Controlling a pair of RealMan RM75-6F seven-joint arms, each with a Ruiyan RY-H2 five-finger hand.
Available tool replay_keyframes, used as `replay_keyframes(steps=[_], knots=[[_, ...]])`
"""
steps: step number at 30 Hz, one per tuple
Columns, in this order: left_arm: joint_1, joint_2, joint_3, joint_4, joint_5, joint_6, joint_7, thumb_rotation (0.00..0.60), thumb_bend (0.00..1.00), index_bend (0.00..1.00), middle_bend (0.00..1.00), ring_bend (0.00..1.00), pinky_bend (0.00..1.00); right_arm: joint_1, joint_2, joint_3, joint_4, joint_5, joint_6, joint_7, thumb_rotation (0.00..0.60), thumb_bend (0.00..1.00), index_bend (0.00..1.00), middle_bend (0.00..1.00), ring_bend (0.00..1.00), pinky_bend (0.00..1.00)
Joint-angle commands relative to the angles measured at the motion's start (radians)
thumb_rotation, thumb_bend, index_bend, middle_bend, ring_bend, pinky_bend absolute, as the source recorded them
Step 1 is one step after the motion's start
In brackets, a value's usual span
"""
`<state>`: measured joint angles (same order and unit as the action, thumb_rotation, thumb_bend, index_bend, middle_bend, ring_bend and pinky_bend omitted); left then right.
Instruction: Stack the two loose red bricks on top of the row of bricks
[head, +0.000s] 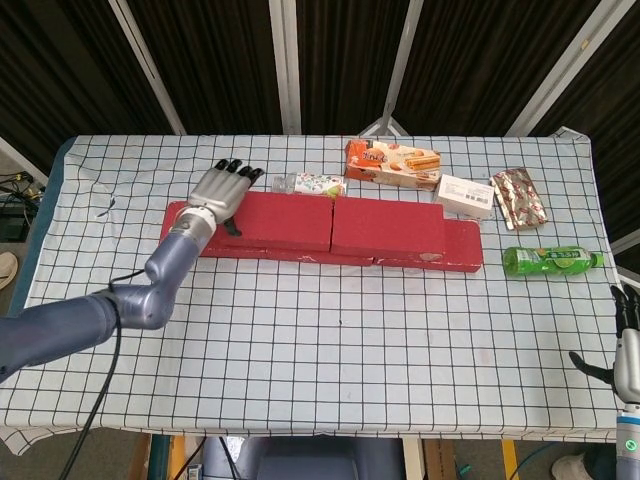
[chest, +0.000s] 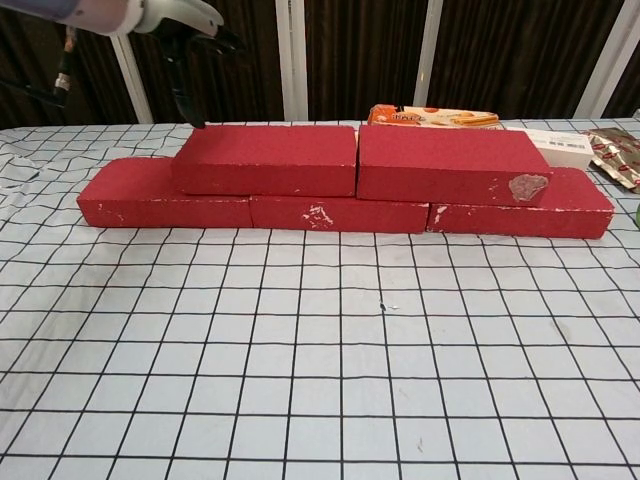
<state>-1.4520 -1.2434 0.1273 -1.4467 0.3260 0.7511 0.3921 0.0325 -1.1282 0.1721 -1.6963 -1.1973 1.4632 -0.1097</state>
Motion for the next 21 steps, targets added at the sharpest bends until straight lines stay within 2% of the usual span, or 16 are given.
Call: replay_keyframes(steps=[1, 7, 11, 16, 21], knots=[[0.210, 0.098, -0.012, -0.093, 0.217, 0.171, -0.159, 0.600, 0.00, 0.31, 0.22, 0.00, 0.06, 0.001, -0.002, -0.001, -0.001, -0.002, 0.000, -0.001, 0.600, 0.17, 0.01, 0.00, 0.00, 0.00], [0.319, 0.065, -0.013, 0.015, 0.288, 0.122, -0.242, 0.600, 0.06, 0.35, 0.25, 0.03, 0.06, 0.004, -0.010, 0.000, -0.003, -0.006, 0.004, -0.009, 0.600, 0.17, 0.02, 0.00, 0.00, 0.00], [0.370, 0.016, -0.026, 0.107, 0.352, 0.084, -0.267, 0.600, 0.10, 0.38, 0.32, 0.07, 0.06, 0.007, -0.018, 0.001, -0.004, -0.005, 0.006, -0.021, 0.600, 0.17, 0.03, 0.00, 0.00, 0.00], [0.409, -0.040, -0.053, 0.187, 0.425, 0.068, -0.271, 0.600, 0.10, 0.39, 0.33, 0.08, 0.06, 0.010, -0.026, 0.004, 0.000, -0.001, 0.007, -0.029, 0.600, 0.17, 0.03, 0.00, 0.00, 0.00], [0.412, -0.082, -0.078, 0.227, 0.437, 0.020, -0.234, 0.600, 0.10, 0.38, 0.34, 0.08, 0.06, 0.010, -0.027, 0.006, 0.003, 0.003, 0.005, -0.024, 0.600, 0.17, 0.03, 0.00, 0.00, 0.00]])
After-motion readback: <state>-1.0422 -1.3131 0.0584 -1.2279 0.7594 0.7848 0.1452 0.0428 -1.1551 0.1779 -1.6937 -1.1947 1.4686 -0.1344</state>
